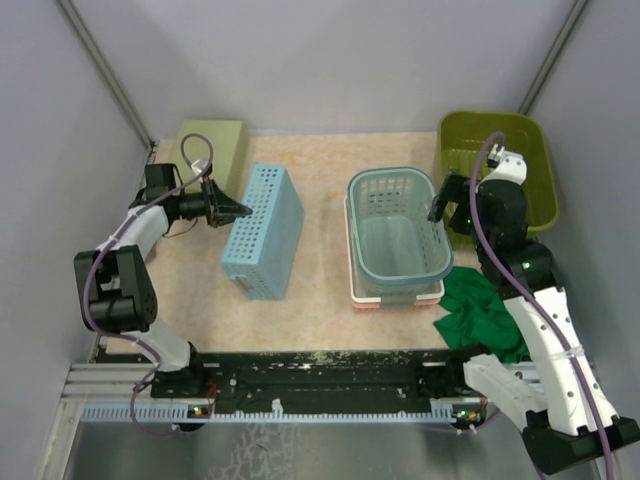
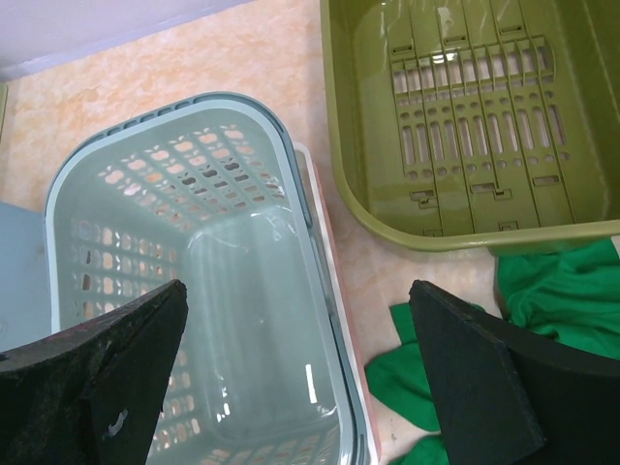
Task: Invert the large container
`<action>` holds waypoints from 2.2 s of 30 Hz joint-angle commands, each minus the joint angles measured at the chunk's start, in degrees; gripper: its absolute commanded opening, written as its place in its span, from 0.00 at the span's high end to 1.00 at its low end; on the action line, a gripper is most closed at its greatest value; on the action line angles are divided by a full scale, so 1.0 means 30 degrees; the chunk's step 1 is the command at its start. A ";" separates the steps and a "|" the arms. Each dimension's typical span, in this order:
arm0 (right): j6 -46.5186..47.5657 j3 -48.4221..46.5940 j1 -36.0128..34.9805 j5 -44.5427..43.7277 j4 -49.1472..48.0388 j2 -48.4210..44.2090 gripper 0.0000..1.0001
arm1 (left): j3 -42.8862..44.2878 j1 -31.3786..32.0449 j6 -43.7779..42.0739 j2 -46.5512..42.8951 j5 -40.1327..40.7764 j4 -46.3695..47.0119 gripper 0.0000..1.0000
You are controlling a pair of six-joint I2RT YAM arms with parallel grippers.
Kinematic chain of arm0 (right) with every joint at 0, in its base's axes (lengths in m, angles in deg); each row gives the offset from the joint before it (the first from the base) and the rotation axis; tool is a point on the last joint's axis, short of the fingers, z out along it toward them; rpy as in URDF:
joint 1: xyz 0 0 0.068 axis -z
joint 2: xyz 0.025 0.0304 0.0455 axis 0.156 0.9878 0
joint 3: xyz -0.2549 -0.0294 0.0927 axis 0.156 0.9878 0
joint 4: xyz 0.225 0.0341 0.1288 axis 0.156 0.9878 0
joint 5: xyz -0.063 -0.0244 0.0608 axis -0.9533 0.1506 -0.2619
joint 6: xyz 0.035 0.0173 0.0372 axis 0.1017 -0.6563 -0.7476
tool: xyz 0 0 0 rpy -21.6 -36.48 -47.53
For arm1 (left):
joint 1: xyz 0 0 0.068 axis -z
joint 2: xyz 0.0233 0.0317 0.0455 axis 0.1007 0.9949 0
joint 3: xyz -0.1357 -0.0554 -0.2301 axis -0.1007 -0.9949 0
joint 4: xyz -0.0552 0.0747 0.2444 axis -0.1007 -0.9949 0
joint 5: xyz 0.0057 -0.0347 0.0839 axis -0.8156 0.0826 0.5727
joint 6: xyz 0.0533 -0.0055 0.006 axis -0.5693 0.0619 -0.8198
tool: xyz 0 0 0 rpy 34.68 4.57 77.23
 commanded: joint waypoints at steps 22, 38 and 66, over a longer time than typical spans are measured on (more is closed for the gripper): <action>-0.0033 -0.0853 -0.0050 -0.0015 -0.0358 -0.0253 0.03 | -0.0908 -0.0118 -0.4376 0.0123 1.2905 -0.3904 0.67; -0.0109 -0.1256 -0.0039 0.0750 -0.0726 0.0258 0.03 | -0.0237 -0.0155 -0.5017 -0.2331 1.8711 -0.6281 0.30; -0.0809 -0.0688 -0.0037 0.0351 0.0695 -0.1371 0.03 | 1.5601 1.0055 -0.2023 0.7175 2.0988 -0.4714 0.15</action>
